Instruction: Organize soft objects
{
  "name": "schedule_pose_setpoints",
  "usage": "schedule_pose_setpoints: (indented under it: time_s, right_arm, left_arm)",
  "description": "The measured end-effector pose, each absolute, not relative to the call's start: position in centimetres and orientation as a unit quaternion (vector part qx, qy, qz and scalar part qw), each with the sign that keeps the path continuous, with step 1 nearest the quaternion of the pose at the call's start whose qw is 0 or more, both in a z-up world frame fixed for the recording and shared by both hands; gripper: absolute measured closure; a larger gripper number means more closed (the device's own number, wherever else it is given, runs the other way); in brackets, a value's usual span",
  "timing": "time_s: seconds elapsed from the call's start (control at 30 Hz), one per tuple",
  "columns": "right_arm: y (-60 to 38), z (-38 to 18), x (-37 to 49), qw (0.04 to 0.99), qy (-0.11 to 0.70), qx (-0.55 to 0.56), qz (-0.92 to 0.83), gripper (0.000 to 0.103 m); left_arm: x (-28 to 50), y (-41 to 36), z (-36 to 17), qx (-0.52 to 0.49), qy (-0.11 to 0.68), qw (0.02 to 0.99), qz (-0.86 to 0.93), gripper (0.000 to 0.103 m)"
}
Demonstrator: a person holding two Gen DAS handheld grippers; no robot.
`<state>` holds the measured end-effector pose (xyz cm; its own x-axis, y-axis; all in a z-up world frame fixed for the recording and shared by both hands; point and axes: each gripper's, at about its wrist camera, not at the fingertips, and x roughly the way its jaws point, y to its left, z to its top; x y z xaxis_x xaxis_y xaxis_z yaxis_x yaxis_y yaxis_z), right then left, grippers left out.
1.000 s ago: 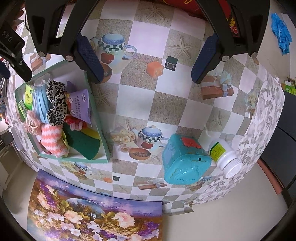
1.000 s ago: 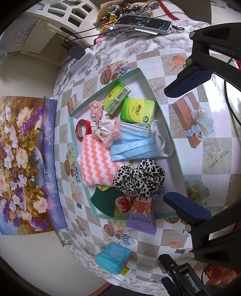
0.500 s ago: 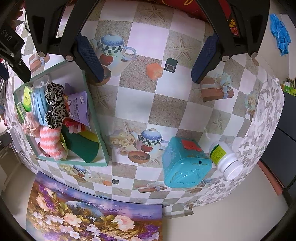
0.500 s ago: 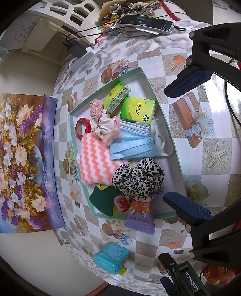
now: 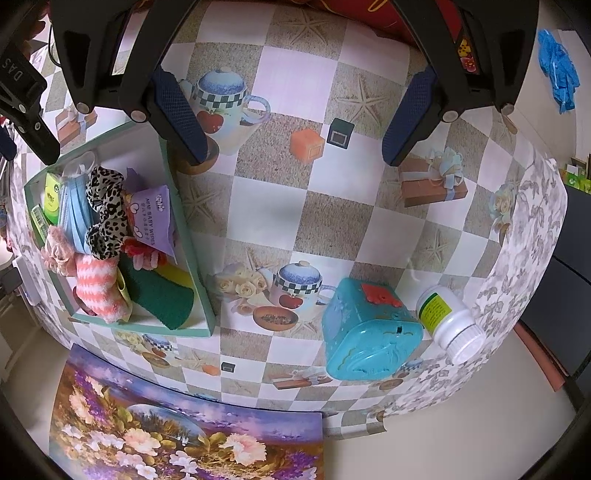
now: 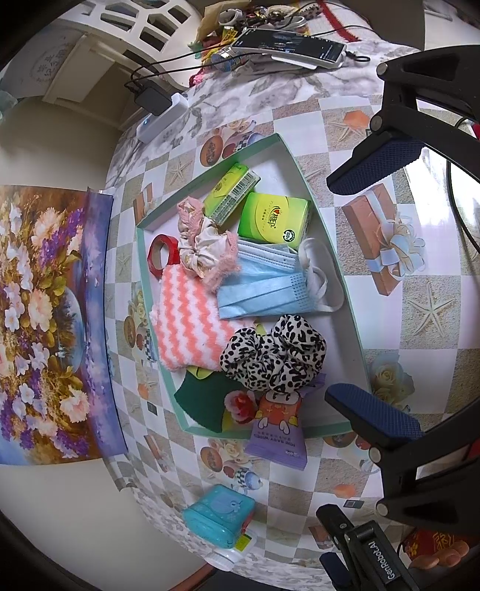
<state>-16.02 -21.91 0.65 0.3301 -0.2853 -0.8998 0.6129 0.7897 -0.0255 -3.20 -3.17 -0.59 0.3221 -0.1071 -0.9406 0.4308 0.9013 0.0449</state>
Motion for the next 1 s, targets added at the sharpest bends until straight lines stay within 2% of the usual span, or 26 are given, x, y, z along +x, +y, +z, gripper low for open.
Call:
schedule_pose_setpoints:
  time_s: [1.0]
  right_arm:
    - [-21.98,0.57,-15.92,0.798,0.510,0.160,-0.278,0.000]
  left_arm:
    - [-2.99,-3.01,-0.86,0.144,0.563,0.797,-0.165,0.007]
